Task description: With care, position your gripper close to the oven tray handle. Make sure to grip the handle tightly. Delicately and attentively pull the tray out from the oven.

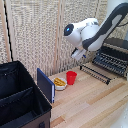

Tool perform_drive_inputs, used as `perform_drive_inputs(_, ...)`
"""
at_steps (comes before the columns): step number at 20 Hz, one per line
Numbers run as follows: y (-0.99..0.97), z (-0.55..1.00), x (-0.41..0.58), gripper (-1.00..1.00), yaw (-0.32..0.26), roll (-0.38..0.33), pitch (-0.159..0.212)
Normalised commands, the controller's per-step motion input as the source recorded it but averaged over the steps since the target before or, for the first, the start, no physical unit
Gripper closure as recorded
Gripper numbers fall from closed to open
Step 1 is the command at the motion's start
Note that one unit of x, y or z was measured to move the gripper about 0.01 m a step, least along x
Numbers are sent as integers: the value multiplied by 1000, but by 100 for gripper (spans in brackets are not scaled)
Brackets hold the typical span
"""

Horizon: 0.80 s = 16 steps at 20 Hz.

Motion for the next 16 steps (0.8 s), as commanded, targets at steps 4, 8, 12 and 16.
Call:
perform_drive_inputs(4, -554, -129, 62, -100, 17, -152, 0)
perform_drive_inputs(8, -564, -102, 84, -100, -2, -133, 0)
perform_drive_inputs(12, -566, -74, 123, -100, -13, -89, 0)
perform_drive_inputs(16, -587, -84, 120, -100, -12, -10, 0)
